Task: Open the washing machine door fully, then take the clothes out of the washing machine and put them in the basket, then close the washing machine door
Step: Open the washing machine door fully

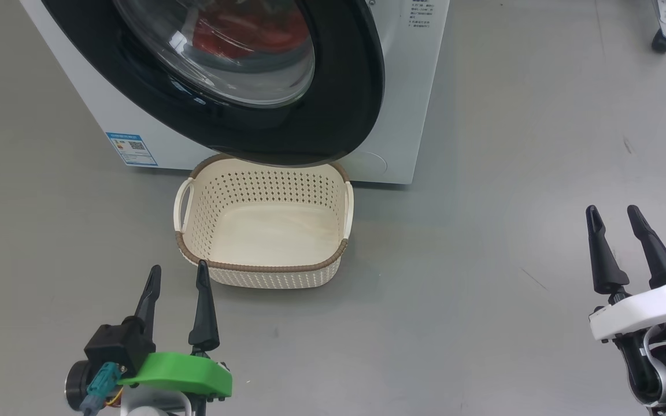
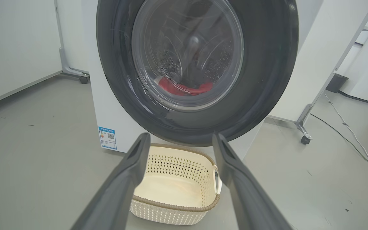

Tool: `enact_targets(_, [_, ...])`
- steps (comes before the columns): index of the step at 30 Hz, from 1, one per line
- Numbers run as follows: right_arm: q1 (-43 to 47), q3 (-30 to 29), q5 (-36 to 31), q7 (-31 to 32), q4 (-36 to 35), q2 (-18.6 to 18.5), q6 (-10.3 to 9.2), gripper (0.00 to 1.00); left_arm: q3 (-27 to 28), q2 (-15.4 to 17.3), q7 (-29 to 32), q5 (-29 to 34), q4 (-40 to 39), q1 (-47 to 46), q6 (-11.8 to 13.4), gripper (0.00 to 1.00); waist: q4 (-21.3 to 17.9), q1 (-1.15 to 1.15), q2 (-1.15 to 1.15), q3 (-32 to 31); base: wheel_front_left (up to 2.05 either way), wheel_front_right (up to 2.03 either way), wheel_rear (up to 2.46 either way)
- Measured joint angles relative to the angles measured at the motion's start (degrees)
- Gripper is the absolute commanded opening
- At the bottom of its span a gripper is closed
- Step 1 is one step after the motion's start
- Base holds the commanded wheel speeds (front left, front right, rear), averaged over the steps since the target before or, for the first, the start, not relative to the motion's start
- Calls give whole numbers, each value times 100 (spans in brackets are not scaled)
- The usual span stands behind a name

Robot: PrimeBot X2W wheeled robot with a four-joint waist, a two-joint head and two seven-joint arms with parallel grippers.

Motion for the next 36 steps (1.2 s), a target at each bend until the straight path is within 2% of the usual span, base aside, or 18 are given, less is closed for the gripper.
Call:
enact_targets(27, [125, -88, -146, -1, -98, 105, 54, 100, -76, 1, 0, 0, -26, 22, 0, 100, 45, 0, 0, -4, 0, 0, 0])
enact_targets(36, [53, -221, 185, 3, -162, 0, 77, 100, -271, 2, 0, 0, -93, 21, 0, 100, 119, 0, 0, 210, 0, 0, 0])
